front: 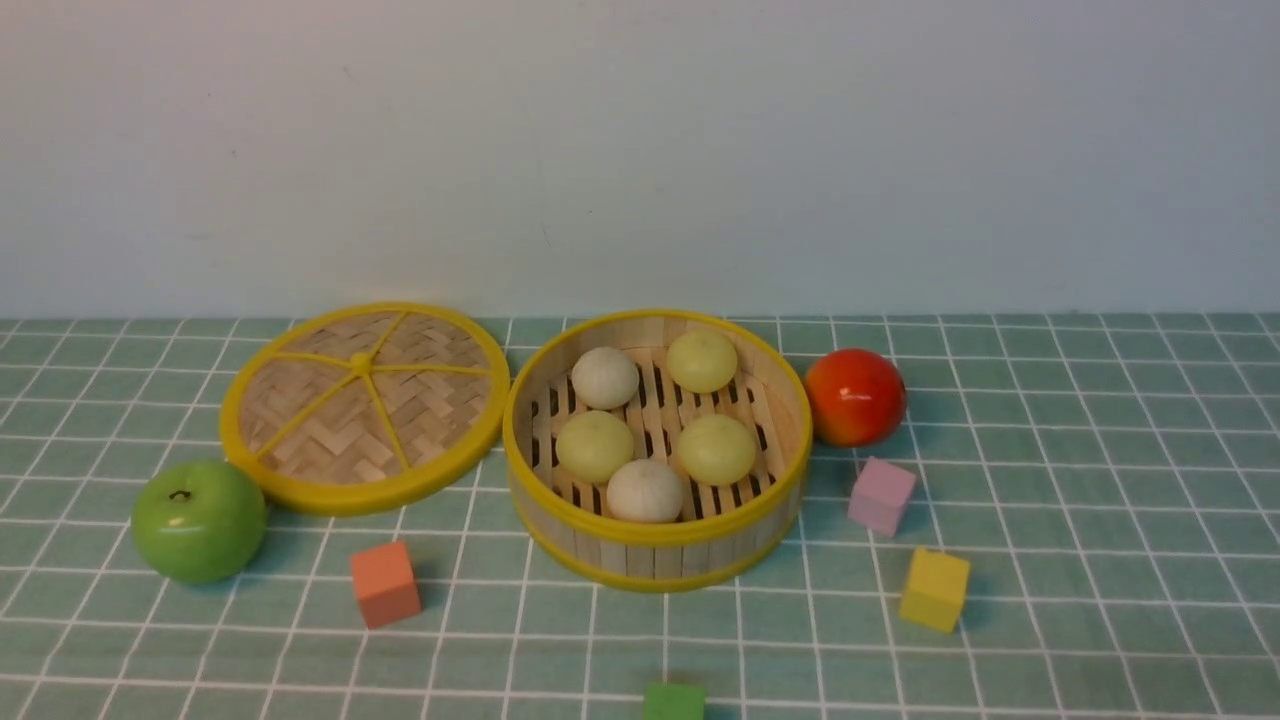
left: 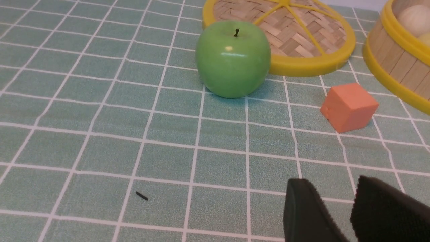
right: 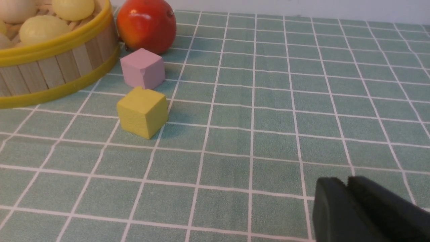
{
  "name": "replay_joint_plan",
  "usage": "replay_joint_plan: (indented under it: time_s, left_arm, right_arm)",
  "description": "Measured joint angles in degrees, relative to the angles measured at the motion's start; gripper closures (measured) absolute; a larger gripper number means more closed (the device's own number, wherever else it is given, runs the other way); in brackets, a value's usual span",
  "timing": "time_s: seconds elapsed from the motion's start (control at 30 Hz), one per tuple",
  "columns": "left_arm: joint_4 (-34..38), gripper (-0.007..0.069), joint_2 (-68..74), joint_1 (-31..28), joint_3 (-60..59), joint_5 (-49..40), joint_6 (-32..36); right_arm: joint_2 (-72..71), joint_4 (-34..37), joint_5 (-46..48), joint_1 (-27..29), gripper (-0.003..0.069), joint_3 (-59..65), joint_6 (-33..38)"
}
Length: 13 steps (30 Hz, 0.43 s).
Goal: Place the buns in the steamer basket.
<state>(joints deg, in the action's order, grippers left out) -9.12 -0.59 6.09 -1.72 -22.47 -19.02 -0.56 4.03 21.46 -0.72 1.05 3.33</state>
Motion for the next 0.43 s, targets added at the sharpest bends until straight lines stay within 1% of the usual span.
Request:
replay_joint_plan:
  time_s: [0.43]
  left_arm:
    - [0.00, 0.0386, 0.00, 0.00, 0.00, 0.00, 0.00]
  right_arm:
    - [0.00, 0.00, 0.00, 0.00, 0.0554, 0.00, 0.00]
